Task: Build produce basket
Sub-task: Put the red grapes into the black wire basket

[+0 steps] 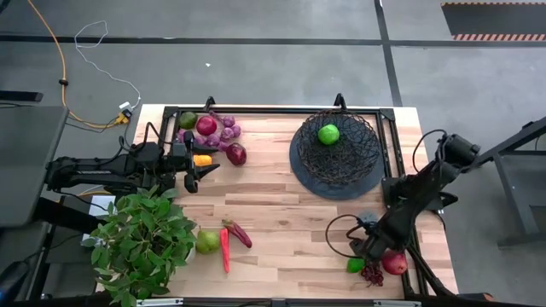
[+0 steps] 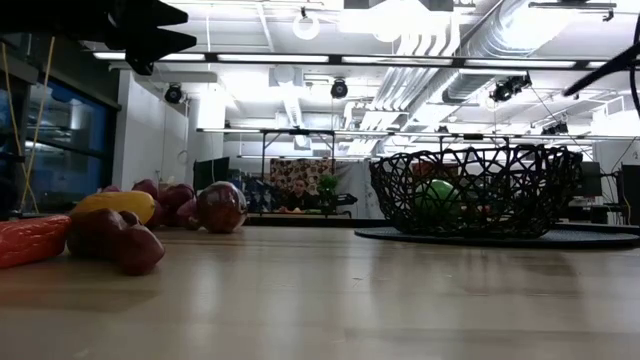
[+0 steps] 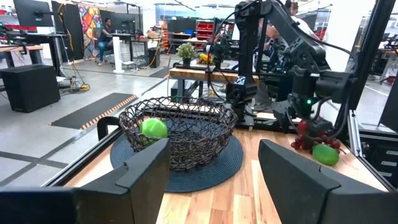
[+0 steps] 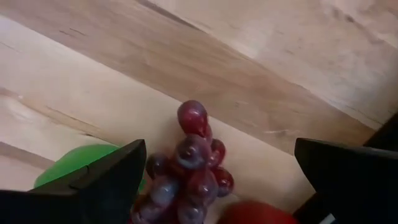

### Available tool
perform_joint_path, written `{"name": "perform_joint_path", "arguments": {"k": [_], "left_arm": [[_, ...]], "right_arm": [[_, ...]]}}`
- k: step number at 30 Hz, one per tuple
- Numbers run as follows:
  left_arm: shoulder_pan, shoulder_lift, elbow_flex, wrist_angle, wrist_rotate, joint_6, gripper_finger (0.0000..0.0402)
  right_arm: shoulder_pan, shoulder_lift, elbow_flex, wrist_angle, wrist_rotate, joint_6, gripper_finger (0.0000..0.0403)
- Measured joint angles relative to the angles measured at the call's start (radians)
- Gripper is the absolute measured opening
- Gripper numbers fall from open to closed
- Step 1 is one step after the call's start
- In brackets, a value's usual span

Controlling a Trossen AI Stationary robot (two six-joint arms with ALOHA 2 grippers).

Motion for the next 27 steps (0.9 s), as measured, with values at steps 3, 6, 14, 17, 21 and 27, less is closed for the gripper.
{"name": "perform_joint_path", "arguments": {"k": [3, 6, 14, 17, 21, 27], "left_arm": [[0.0, 0.0, 0.0, 0.0, 0.0, 0.0, 0.0236], [0.0, 0.0, 0.0, 0.0, 0.0, 0.0, 0.0236], [0.0, 0.0, 0.0, 0.0, 0.0, 0.0, 0.0236], [0.0, 0.0, 0.0, 0.0, 0.0, 0.0, 0.0236], [0.0, 0.0, 0.0, 0.0, 0.0, 0.0, 0.0236], [0.0, 0.0, 0.0, 0.0, 0.0, 0.0, 0.0236]], "right_arm": [[0.0, 0.029, 0.0, 0.019, -0.003, -0.003, 0.039], [0.0, 0.05, 0.0, 0.011, -0.036, 0.003, 0.0381], [0.0, 0.06, -0.001, -0.044, -0.044, 0.027, 0.0317], [-0.001, 0.06, -0.001, -0.044, -0.044, 0.029, 0.0283], [-0.001, 0.06, -0.001, -0.044, -0.051, 0.046, 0.0237], [-0.001, 0.06, -0.001, -0.046, -0.056, 0.046, 0.017]]}}
